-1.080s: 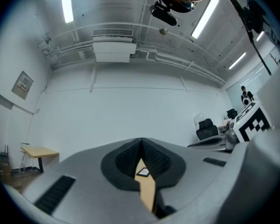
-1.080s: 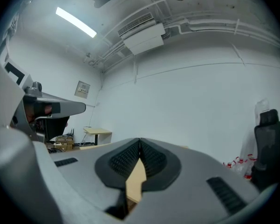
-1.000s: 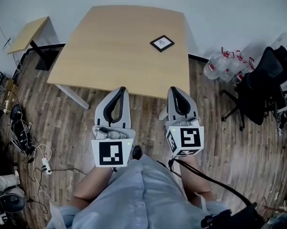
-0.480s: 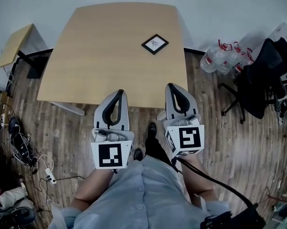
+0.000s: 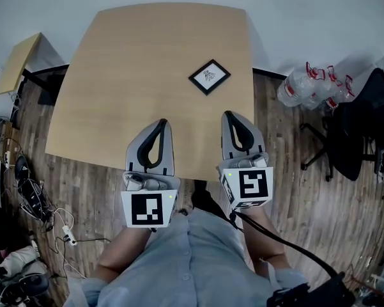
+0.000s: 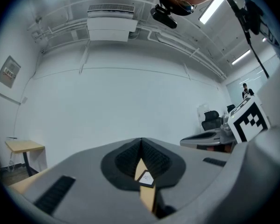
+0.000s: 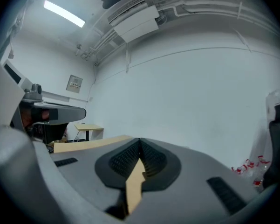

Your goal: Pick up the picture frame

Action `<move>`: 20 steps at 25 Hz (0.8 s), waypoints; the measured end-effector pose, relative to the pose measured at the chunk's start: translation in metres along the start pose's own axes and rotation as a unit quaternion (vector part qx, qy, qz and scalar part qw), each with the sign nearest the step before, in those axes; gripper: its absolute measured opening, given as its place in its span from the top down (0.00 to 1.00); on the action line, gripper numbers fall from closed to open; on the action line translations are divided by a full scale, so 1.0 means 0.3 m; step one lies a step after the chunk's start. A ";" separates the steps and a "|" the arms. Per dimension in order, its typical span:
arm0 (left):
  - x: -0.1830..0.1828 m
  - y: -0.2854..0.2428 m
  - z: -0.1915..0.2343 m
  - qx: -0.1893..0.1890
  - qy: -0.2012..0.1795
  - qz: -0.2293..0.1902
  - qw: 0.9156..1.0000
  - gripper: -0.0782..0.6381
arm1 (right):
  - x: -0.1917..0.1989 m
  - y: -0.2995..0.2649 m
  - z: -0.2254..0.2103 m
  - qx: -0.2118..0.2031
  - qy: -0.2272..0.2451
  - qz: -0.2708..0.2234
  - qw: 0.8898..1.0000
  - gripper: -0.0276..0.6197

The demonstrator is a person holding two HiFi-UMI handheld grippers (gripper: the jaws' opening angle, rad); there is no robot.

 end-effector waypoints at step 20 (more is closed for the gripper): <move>-0.017 -0.346 0.004 -0.047 -0.010 0.015 0.999 0.89 | -0.021 -0.348 -0.274 -0.072 -0.002 0.006 0.997 0.95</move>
Point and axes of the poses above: the fingertips, and each gripper's own axes: y backward along the fingers, z to its left, x out of its underside, the point moved 7 cm from there along y, backward along the fingers, and after that the axes turned 13 degrees about -x, right-handed, at the moved point
